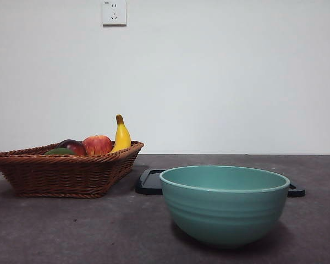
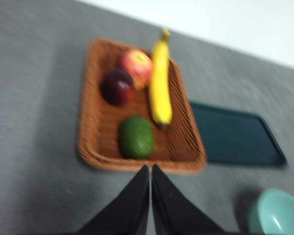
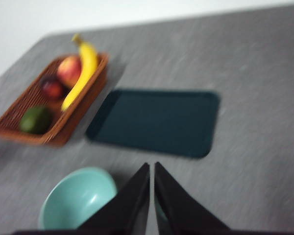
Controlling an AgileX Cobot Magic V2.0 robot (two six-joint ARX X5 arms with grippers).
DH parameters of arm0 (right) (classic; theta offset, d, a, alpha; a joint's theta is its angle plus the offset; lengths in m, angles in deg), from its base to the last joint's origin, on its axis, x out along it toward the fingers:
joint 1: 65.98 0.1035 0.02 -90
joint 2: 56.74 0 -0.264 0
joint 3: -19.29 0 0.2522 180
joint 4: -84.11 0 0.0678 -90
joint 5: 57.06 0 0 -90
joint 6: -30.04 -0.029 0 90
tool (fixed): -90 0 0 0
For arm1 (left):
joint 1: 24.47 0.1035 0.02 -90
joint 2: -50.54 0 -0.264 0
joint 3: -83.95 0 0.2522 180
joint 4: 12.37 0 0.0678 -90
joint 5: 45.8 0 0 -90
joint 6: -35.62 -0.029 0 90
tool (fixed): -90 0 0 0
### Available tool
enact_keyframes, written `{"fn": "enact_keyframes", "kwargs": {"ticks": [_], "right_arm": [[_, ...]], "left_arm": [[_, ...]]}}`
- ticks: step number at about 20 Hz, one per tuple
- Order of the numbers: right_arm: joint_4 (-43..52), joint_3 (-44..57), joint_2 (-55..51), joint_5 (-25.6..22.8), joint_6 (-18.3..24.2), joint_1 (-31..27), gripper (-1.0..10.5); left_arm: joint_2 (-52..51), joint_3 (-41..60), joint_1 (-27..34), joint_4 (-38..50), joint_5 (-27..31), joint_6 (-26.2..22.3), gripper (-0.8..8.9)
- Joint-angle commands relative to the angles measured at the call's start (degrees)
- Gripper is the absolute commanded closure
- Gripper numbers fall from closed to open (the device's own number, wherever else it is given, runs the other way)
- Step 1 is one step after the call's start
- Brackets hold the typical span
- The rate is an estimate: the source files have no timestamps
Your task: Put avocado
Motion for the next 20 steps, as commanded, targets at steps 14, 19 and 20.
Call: {"fn": "enact_keyframes", "kwargs": {"ticks": [14, 19, 20], "right_arm": [[-21.4, -18.0, 17.0, 2.4, 9.6, 18.4, 9.4], [-21.2, -18.0, 17.8, 2.4, 9.3, 19.3, 8.5], [-21.1, -18.0, 18.1, 2.4, 9.1, 19.3, 7.7]], "left_arm": [[12.4, -15.1, -6.5, -22.1, -11.5, -11.0, 8.05], [12.4, -15.1, -6.5, -22.1, -11.5, -11.0, 6.9], [12.4, -15.1, -6.5, -22.1, -11.5, -11.0, 6.17]]}}
